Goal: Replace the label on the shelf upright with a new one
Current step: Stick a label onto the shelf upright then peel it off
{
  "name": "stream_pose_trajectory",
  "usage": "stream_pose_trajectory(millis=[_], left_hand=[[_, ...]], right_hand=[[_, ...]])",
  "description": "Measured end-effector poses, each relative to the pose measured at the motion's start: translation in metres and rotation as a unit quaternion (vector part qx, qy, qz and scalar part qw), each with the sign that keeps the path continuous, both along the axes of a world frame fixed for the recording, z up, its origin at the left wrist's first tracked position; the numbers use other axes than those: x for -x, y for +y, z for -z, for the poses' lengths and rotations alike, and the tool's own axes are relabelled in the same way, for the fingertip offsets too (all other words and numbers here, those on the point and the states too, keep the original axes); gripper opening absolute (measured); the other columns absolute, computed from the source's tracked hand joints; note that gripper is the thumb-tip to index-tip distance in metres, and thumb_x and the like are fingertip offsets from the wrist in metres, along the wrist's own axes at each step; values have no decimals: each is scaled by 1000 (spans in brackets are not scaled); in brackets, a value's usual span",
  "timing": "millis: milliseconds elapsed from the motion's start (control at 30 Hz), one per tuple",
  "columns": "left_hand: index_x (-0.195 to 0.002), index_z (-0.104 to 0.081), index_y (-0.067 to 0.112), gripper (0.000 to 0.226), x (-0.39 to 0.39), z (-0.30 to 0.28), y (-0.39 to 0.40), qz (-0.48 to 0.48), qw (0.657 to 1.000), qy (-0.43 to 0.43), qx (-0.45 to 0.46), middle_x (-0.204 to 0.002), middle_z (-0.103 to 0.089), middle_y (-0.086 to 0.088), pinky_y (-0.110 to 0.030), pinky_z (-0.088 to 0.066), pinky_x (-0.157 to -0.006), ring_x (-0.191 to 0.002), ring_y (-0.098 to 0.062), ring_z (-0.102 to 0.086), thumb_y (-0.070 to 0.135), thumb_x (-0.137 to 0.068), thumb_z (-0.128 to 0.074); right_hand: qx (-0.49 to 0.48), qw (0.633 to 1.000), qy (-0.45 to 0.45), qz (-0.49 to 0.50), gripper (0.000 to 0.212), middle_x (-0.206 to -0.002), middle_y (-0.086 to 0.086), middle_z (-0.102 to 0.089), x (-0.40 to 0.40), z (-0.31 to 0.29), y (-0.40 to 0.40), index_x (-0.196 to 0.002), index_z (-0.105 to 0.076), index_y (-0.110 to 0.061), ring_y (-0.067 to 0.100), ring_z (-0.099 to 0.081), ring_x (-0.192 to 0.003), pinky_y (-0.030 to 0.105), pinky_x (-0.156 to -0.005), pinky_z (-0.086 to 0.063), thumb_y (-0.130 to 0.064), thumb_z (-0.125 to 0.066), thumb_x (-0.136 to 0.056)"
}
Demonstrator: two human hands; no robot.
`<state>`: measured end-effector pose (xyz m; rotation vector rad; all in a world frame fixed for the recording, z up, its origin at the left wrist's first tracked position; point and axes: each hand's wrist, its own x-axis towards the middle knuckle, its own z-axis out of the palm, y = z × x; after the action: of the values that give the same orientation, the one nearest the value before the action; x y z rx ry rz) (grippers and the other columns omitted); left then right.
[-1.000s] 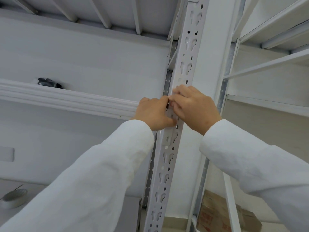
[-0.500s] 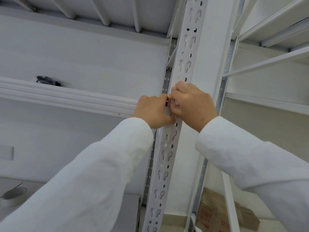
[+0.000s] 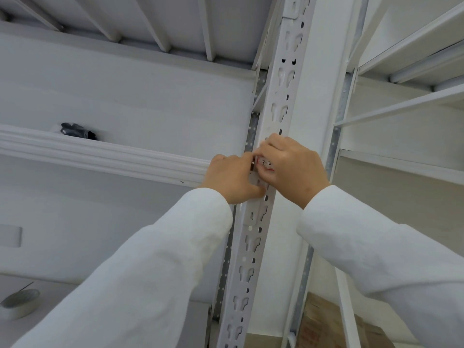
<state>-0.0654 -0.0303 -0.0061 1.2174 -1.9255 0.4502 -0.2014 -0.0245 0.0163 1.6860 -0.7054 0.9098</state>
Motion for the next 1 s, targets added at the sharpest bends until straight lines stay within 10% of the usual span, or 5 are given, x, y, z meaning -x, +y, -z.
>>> stream_pose_trajectory(millis=[300, 1000], left_hand=[[-92, -36, 23, 30, 0, 0, 1, 2, 1000, -5, -1, -77, -54, 6, -28, -27, -80, -75, -19, -49, 46, -81, -53], [-92, -37, 22, 33, 0, 0, 1, 5, 1000, 0, -6, -81, -55, 3, -29, -28, -81, -76, -21, -48, 42, -77, -58]], right_hand=[[-49, 997, -40, -53, 20, -82, 0, -63, -1, 0, 3, -97, -64, -17, 20, -58, -66, 31, -44, -48, -18, -54, -80], [-43, 995, -83, -37, 5, -96, 2, -65, -8, 16, -2, -72, -62, -10, 23, -58, -77, 32, -39, -49, -14, -64, -75]])
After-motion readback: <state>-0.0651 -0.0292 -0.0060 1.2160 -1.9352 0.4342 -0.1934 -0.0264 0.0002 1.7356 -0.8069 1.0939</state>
